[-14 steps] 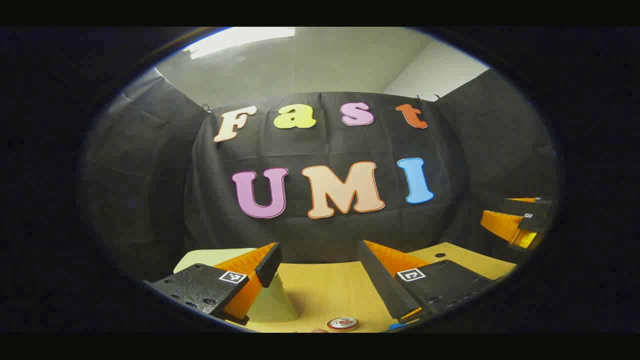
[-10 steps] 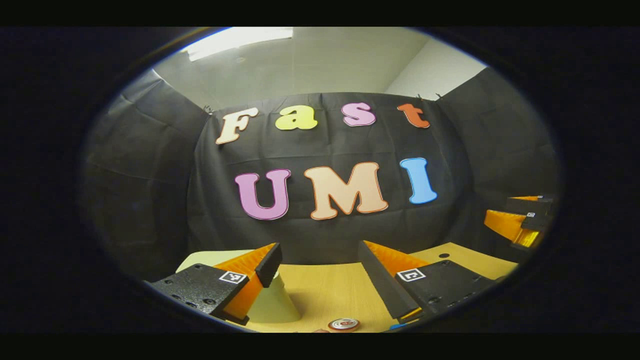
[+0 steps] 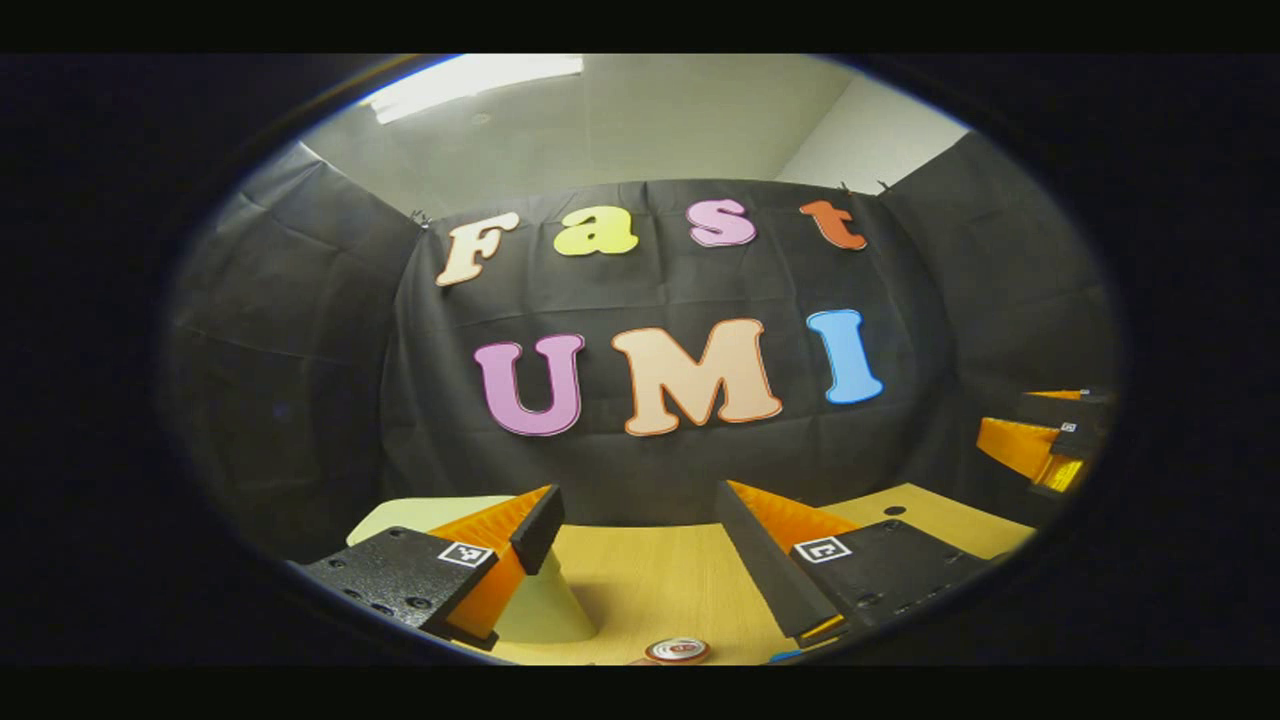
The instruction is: Press the lid of the desktop garbage bin to open it, pick up the crumpled paper on the desktop and throw it into the bin, then pick up the pop can on the desktop and drop it into the bin, and finally close the garbage bin lid.
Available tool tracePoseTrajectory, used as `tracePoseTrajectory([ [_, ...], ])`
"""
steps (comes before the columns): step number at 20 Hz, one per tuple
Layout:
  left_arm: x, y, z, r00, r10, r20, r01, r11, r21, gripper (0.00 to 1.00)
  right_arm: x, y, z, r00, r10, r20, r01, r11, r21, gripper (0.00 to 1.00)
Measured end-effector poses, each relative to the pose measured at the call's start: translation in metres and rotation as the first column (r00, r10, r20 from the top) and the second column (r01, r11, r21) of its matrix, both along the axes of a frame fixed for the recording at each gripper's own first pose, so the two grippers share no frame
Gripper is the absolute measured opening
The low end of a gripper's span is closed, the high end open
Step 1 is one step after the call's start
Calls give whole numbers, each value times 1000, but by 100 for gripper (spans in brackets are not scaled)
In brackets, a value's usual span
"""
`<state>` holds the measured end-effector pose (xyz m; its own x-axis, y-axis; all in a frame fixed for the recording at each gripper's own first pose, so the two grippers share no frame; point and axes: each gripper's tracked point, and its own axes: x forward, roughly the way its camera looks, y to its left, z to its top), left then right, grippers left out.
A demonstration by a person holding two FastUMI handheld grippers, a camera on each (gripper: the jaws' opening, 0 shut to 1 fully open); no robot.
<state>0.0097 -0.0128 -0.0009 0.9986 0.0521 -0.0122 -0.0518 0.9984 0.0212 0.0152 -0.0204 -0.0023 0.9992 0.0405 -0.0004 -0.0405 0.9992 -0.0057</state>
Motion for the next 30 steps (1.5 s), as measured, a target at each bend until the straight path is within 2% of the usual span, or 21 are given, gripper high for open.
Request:
tracePoseTrajectory([
  [5, 2, -6, 1, 1000, 18, -7, -18, 1000, 18, 96, 4, -6, -2, 1000, 29, 4, -29, 1000, 1, 98],
  [10, -3, -3, 3, 997, 73, -4, -73, 997, 35, 91, 8, -7, -9, 997, 83, -1, -83, 997, 2, 100],
  [11, -3, -1, 5, 997, 83, -1, -83, 996, 44, 90, 8, -7, -11, 996, 93, -4, -93, 996, 7, 98],
  [12, -5, 0, 8, 996, 94, 8, -94, 994, 53, 95, 9, -7, -13, 995, 99, -6, -99, 995, 10, 98],
  [13, -6, 3, 11, 995, 101, 18, -101, 993, 58, 84, 10, -7, -13, 995, 99, -9, -99, 995, 11, 98],
  [16, -4, 7, 12, 995, 100, 29, -102, 992, 75, 61, 14, -2, -13, 995, 103, -8, -103, 994, 26, 98],
  [17, -1, 11, 5, 997, 82, 5, -82, 994, 73, 42, 18, 4, -11, 995, 96, -1, -96, 995, 21, 98],
  [20, 5, 34, -2, 995, 98, -11, -98, 994, 48, 27, 23, 24, -11, 995, 95, -4, -95, 995, 25, 98],
  [21, 6, 47, -3, 993, 119, -11, -119, 992, 39, 1, 25, 29, -11, 996, 94, -6, -94, 995, 22, 98],
  [30, 8, 134, -40, 976, 202, -78, -200, 979, 26, 0, 42, 96, -26, 991, 125, -55, -125, 992, -4, 98],
])
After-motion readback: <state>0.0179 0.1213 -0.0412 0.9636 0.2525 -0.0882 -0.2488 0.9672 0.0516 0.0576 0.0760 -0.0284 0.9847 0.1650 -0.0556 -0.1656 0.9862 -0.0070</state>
